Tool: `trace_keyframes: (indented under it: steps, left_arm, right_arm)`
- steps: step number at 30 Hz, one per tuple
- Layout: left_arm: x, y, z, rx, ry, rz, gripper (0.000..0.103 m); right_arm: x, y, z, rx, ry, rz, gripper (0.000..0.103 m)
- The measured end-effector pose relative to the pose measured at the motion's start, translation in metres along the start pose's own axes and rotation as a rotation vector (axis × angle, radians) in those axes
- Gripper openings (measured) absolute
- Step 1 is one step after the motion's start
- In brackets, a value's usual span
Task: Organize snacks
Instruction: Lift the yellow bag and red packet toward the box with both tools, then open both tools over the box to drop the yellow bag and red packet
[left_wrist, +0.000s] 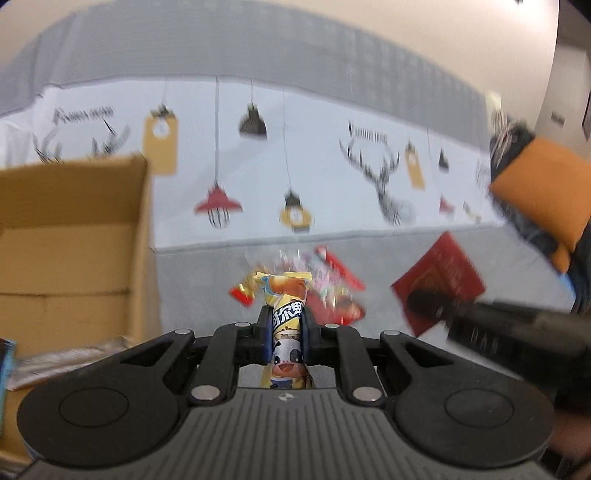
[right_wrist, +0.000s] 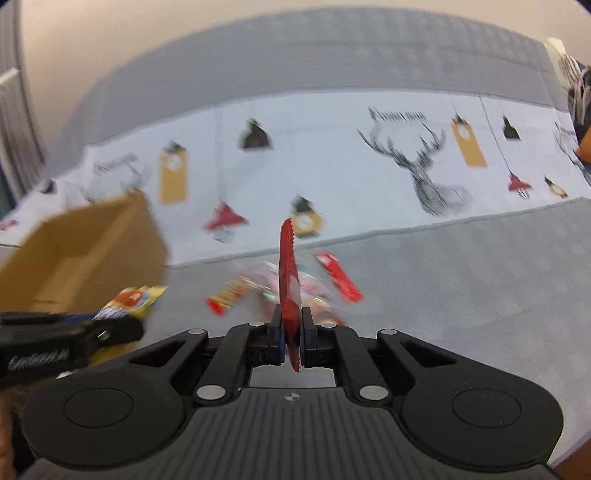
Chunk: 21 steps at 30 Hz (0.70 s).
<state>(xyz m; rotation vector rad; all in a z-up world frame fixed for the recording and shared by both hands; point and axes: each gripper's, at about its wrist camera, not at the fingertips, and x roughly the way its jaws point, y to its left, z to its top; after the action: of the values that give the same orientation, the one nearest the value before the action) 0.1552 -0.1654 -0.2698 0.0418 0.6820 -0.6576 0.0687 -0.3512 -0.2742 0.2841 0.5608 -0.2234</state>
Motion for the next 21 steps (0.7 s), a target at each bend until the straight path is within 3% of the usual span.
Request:
trace_keyframes:
  steps: [4, 10, 21]
  left_arm:
    - [-0.047, 0.017, 0.017, -0.029, -0.09, 0.001, 0.016]
    - [-0.11, 0.051, 0.031, -0.062, -0.228, 0.077, 0.016]
    - [-0.175, 0.132, 0.035, -0.194, -0.325, 0.179, 0.016]
  right_arm:
    - [-0.032, 0.044, 0.012, -0.055, -0.055, 0.067, 0.007]
    - [-0.064, 0.114, 0.042, -0.103, -0.131, 0.206, 0.007]
    - [-0.076, 0.221, 0.076, -0.153, -0.148, 0.463, 0.007]
